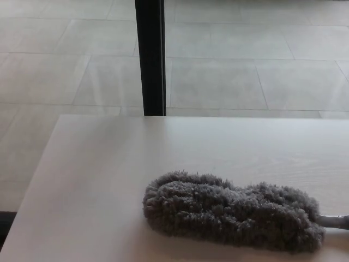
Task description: The robot uses its right hand to pick up the duster kept in the middle of the desk and use it to wipe the desk by swiping its surface twice
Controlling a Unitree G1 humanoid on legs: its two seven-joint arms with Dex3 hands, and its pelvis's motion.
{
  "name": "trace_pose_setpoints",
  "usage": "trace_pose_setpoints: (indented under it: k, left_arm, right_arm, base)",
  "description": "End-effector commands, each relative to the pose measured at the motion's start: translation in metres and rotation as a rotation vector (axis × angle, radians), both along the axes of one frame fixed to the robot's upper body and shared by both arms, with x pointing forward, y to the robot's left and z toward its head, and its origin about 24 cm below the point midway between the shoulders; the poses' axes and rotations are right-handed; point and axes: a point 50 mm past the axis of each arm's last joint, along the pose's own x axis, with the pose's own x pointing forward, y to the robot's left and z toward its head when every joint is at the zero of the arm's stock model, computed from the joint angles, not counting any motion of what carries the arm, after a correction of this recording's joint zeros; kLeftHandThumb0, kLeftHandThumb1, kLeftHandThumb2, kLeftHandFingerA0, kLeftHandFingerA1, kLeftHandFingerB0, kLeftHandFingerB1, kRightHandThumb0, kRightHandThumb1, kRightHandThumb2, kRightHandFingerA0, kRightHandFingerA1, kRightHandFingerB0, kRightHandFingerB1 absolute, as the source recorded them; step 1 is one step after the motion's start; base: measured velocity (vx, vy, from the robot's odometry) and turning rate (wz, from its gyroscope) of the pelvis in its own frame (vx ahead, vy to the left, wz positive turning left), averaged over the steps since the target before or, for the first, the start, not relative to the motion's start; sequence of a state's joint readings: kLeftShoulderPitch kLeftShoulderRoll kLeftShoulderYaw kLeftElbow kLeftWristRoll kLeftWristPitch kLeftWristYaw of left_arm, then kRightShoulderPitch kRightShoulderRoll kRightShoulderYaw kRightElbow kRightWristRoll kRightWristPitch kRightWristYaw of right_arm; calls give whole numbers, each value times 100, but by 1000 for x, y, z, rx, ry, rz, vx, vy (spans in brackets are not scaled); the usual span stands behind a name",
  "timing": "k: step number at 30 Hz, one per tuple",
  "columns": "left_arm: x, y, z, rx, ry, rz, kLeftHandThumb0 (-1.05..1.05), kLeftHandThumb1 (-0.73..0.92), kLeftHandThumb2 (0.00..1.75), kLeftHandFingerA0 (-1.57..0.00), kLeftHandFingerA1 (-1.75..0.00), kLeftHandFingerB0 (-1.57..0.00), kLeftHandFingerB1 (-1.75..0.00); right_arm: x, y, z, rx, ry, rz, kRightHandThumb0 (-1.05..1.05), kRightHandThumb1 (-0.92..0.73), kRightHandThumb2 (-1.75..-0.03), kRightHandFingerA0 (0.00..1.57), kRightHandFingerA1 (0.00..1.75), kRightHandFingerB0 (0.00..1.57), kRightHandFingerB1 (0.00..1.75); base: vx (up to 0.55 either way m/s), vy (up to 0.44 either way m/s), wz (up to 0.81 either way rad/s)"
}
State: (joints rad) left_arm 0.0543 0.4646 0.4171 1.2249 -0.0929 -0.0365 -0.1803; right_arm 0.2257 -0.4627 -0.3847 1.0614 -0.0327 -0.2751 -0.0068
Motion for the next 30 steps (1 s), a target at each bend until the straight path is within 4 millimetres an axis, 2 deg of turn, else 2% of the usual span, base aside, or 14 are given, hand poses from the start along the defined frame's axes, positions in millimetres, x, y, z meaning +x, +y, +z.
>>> trace_pose_setpoints:
  k: [1,2,3,4,6,7,13,15,22,23,24,27,28,30]
  left_arm:
    - [-1,9,7,-66,-79,83,-50,74,62,-39,-64,-44,-47]
    - [0,9,7,-56,-67,70,-51,75,62,-40,-62,-42,-45]
    - [1,9,7,-63,-74,73,-49,56,98,-39,-67,-30,-56]
    - [1,8,7,-67,-79,74,-49,74,62,-39,-64,-39,-47]
    - [1,7,6,-69,-79,66,-49,74,62,-36,-63,-39,-48]
    - [3,7,6,-72,-83,58,-48,75,62,-39,-67,-41,-51]
    - [3,5,4,-67,-76,57,-48,73,61,-48,-66,-42,-48]
    - [4,5,5,-65,-73,50,-52,57,94,-48,-70,-36,-58]
    - [6,7,8,-57,-82,42,-53,55,93,-49,-70,-36,-58]
    - [7,8,8,-60,-90,40,-51,71,61,-51,-69,-40,-50]
    - [7,7,8,-53,-86,41,-52,54,94,-51,-71,-34,-58]
    - [7,8,9,-44,-76,21,-51,73,62,-54,-67,-40,-48]
    - [6,9,9,-42,-73,27,-51,71,61,-53,-65,-42,-47]
    - [5,9,9,-45,-76,32,-53,55,93,-50,-70,-34,-57]
  right_arm:
    - [21,-38,51,-9,-442,-220,-78,-74,-63,62,125,21,53]
    - [35,-44,64,-26,-507,-233,-81,-81,-64,20,108,8,52]
    - [49,-49,78,-47,-554,-227,-83,-66,-102,32,80,6,53]
    - [72,-51,101,-40,-629,-168,-80,-87,-66,0,66,3,50]
    - [85,-51,115,-31,-676,-133,-79,-66,-107,0,52,2,45]
    - [115,-44,148,-117,-737,-36,-80,-88,-68,12,58,7,34]
    - [181,6,229,-245,-940,301,-87,-87,-66,3,56,5,35]
    - [196,34,245,-256,-968,434,-89,-68,-113,1,40,9,27]
    - [223,113,235,-316,-865,937,-92,-71,-111,3,26,10,19]
    - [225,123,229,-339,-839,989,-91,-68,-111,3,25,6,20]
    - [225,130,222,-306,-812,1020,-93,-67,-108,2,23,6,20]
    - [226,148,205,-290,-790,1077,-91,-63,-105,3,34,13,26]
    - [226,155,193,-291,-766,1115,-91,-71,-71,9,38,13,24]
    - [225,166,172,-271,-698,1154,-94,-70,-72,9,37,14,26]
  base:
    - [0,0,0]
    - [0,0,0]
    - [0,0,0]
    - [0,0,0]
    - [0,0,0]
    - [0,0,0]
    - [0,0,0]
    - [0,0,0]
    - [0,0,0]
    - [0,0,0]
    - [0,0,0]
    - [0,0,0]
    - [0,0,0]
    - [0,0,0]
